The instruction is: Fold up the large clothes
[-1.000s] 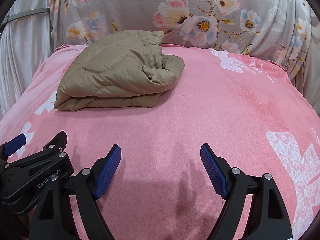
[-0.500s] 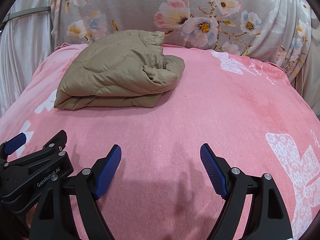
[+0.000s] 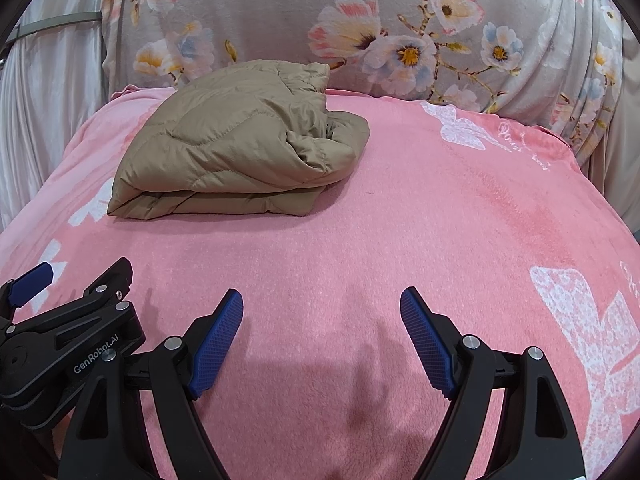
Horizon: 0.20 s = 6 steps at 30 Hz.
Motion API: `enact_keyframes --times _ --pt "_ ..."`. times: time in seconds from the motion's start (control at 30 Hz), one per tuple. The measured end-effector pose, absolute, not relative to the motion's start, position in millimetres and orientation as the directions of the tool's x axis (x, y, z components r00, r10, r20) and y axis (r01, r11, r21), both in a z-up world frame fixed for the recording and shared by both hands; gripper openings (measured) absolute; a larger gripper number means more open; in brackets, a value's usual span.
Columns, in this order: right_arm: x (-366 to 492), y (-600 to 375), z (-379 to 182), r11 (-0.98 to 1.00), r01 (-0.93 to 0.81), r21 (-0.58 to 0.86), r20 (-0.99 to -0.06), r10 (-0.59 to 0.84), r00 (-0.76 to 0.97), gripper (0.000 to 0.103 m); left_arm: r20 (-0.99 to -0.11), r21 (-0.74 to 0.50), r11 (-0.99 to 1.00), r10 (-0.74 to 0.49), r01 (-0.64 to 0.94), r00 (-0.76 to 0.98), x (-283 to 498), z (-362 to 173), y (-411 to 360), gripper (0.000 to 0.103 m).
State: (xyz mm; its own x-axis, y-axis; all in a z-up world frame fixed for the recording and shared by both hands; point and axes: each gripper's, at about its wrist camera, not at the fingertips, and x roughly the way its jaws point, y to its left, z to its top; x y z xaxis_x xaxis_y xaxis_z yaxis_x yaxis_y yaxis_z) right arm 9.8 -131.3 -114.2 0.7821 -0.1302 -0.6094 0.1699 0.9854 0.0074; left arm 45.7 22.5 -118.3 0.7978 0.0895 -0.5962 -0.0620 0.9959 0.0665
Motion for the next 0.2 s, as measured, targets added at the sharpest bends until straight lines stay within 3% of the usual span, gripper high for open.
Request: enact_keyframes --times 0.2 --pt "8.9 -136.3 -113.3 0.986 0.168 0.002 -0.607 -0.132 0.783 0.079 -0.594 0.066 0.996 0.089 -0.062 0.800 43.7 -117.8 20.0 0.086"
